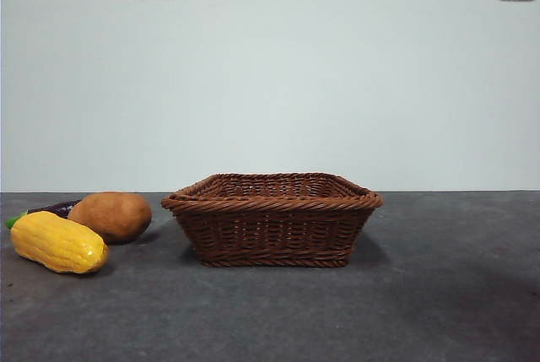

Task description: Help me put the vegetables on the table into the basket

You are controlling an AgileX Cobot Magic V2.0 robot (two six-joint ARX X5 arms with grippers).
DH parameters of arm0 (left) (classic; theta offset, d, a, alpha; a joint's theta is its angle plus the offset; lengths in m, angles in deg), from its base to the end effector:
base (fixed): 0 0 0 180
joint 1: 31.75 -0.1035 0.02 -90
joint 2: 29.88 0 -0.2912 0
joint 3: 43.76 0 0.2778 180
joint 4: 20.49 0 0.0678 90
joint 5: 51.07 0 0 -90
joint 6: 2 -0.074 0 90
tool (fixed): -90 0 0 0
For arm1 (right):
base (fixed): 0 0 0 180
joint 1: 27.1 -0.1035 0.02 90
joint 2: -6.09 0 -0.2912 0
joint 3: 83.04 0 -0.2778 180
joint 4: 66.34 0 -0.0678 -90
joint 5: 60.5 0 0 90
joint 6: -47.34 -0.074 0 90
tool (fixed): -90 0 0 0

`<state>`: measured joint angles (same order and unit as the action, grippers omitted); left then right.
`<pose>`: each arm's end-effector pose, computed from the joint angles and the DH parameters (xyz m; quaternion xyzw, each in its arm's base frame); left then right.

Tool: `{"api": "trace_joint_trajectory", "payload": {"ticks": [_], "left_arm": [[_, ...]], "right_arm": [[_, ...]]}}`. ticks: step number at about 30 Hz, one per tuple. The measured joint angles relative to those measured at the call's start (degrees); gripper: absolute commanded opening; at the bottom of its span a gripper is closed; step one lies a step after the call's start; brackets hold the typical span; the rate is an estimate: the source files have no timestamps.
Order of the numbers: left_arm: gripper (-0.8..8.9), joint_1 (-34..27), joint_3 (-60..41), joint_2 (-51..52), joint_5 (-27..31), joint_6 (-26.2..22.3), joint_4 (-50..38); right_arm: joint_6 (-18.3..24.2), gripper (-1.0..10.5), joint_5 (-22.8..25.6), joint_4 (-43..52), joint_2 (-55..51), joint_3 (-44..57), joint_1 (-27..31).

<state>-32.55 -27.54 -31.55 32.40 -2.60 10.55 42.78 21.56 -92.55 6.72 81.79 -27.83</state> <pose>0.1334 -0.0066 0.1417 -0.0040 0.1429 -0.0502 0.9885 0.1358 0.0120 0.1479 0.0459 0.1044 0.0711 0.9909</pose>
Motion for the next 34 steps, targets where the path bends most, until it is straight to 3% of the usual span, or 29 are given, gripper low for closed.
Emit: {"api": "trace_joint_trajectory", "payload": {"ticks": [6,16,24,29,34], "left_arm": [[-0.04,0.0,0.0,-0.3,0.0,5.3,0.0],[-0.06,0.0,0.3,-0.4,0.0,7.3,-1.0],[-0.07,0.0,6.5,-2.1,-4.2,15.4,-0.7],[-0.06,0.0,12.8,-5.9,-5.8,17.7,3.1],[-0.06,0.0,21.0,-11.5,-9.8,17.7,7.7]], "right_arm": [[-6.1,0.0,0.0,0.0,0.0,0.0,0.0],[-9.8,-0.1,-0.1,-0.1,0.0,-0.2,0.0],[-15.0,-0.1,-4.0,-1.1,1.4,-9.0,0.0],[-15.1,-0.1,-4.0,-8.0,6.8,-19.7,0.0],[-11.2,-0.1,-4.2,-18.0,15.3,-30.9,0.0]]}}
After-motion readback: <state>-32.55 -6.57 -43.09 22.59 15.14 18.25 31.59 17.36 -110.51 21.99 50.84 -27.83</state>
